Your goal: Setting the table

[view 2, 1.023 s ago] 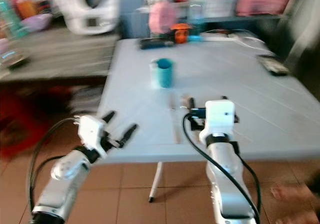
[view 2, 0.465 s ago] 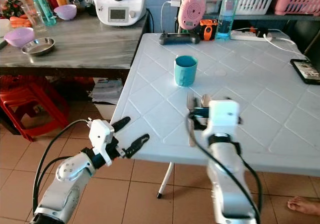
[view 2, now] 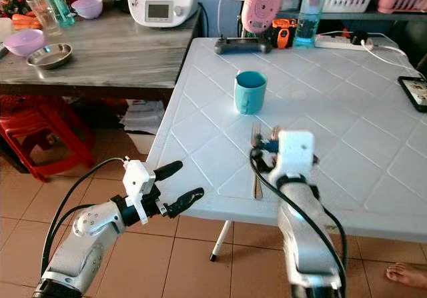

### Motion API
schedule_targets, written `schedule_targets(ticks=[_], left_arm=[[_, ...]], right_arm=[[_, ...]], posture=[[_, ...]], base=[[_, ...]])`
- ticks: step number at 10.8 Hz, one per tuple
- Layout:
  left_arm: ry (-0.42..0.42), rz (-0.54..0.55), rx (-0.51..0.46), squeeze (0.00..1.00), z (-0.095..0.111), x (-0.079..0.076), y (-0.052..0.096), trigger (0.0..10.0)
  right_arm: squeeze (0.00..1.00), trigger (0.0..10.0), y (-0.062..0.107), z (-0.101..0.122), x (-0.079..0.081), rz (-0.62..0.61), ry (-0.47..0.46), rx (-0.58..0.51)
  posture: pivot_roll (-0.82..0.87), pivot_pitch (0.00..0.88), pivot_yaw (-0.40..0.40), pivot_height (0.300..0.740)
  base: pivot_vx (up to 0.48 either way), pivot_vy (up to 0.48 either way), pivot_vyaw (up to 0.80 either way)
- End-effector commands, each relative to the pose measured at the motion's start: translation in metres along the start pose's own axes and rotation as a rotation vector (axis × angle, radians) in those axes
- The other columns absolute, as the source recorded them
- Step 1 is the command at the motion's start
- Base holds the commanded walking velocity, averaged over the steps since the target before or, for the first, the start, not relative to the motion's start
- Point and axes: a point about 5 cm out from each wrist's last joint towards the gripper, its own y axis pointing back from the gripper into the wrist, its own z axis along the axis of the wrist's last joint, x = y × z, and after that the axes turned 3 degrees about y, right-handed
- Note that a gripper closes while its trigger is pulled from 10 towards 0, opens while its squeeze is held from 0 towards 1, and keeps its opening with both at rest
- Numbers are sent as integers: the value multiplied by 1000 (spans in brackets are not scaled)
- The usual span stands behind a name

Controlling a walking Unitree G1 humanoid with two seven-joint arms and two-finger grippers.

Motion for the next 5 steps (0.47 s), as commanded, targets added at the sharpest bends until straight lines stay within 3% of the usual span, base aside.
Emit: schedule_targets(ticks=[1,5], left_arm=[[-22,-18,2,0,6,1,1,10000],[11,-12,-2,0,4,-3,0,10000]], right_arm=[[0,10000,-2,-9,6,30,17,64],[0,10000,-10,-22,13,111,10,141]], posture=[[6,70,48,740],[8,71,47,740]], base=[[0,0,0],[0,0,0]])
